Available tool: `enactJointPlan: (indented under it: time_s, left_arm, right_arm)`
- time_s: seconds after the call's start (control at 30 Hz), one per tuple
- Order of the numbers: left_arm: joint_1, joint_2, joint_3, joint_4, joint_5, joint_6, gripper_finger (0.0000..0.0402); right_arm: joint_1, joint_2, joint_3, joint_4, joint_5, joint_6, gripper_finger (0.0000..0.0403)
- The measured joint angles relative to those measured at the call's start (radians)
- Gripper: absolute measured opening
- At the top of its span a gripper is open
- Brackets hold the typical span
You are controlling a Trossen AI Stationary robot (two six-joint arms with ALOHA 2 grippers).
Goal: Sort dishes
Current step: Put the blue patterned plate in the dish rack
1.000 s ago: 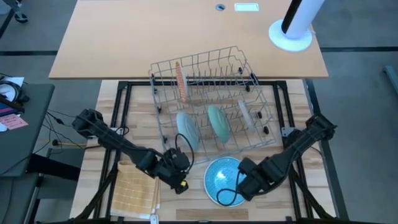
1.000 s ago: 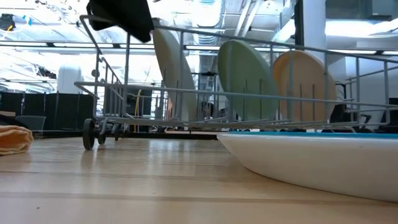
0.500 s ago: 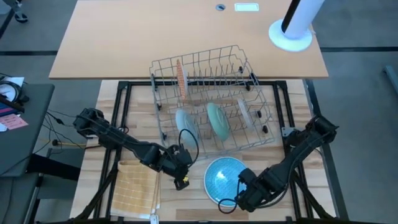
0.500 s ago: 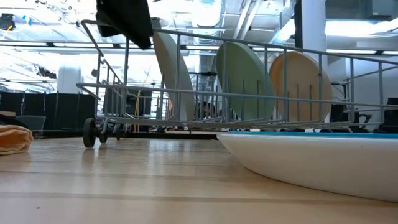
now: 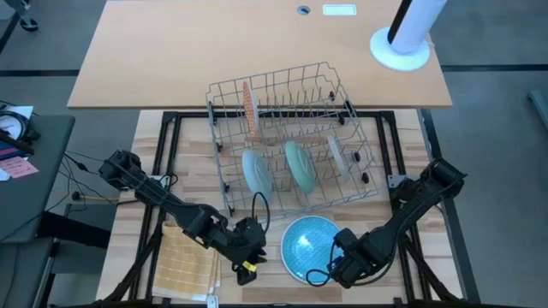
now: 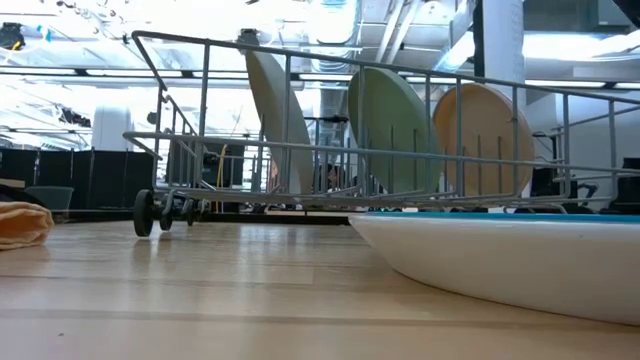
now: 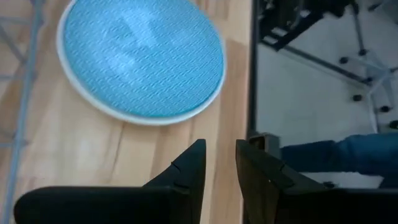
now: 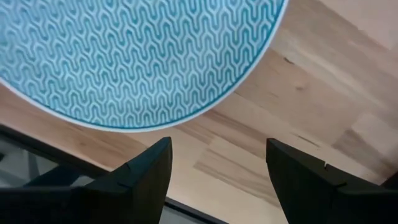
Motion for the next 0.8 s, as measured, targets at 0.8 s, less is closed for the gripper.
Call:
enactJointPlan:
  time_s: [0.8]
  left_arm:
    - [0.041, 0.283, 0.080, 0.218, -0.111, 0.136, 0.0047]
  right_arm:
    - [0.109, -0.178, 0.002, -0.228, 0.033, -0.039, 0.0260]
